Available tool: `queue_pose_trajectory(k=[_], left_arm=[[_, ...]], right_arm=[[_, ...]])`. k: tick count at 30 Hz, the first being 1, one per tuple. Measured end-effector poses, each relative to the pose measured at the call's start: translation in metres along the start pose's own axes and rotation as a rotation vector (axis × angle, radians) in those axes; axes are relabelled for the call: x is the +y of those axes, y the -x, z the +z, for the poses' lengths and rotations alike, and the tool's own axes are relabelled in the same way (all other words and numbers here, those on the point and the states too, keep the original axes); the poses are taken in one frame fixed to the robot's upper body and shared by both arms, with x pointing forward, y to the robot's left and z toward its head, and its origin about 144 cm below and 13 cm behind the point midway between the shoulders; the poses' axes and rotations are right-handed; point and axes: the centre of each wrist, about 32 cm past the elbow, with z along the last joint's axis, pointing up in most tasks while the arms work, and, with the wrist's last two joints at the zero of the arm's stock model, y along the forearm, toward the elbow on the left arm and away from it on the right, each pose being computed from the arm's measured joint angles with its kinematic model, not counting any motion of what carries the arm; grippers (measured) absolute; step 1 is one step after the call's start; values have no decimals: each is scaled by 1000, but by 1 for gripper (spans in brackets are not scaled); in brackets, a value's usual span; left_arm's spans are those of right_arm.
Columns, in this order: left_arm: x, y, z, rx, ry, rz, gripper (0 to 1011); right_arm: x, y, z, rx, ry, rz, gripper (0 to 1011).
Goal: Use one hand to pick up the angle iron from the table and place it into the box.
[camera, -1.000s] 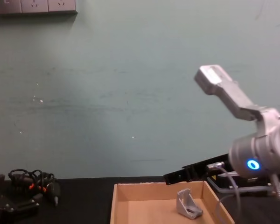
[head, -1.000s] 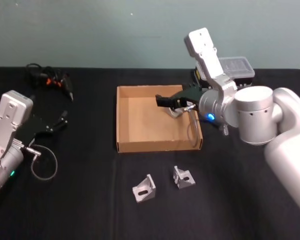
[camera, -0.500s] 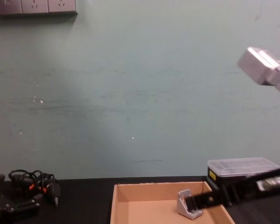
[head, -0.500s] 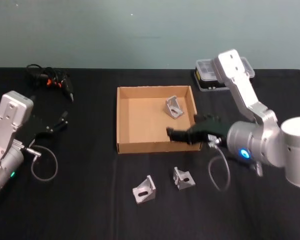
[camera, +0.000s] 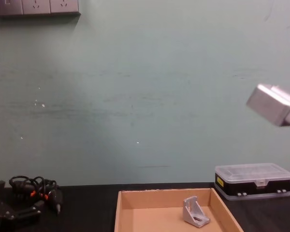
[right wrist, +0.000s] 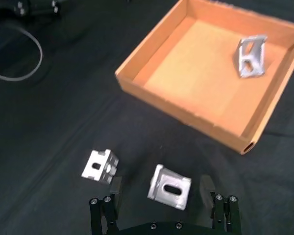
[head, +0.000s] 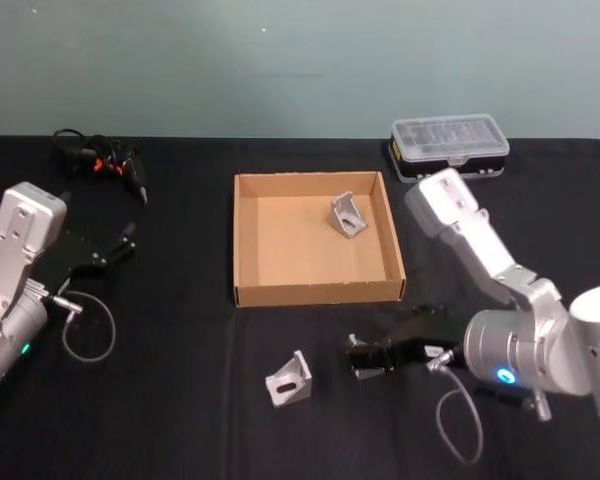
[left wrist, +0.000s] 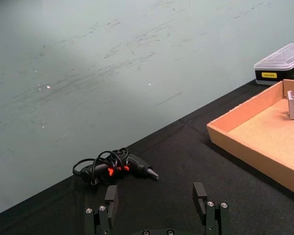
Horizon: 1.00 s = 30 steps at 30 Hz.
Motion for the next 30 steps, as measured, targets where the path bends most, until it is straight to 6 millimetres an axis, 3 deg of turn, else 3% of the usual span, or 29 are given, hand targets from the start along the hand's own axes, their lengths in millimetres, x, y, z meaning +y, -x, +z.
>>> queue_pose_trajectory(k=[13,30], left_arm=[[0,0,0,0,0,0,1000],[0,0,0,0,0,0,1000]], right_arm=[[24,12,-1,76,107,-51,1000],[41,17,-1,107,78,-66,1000]])
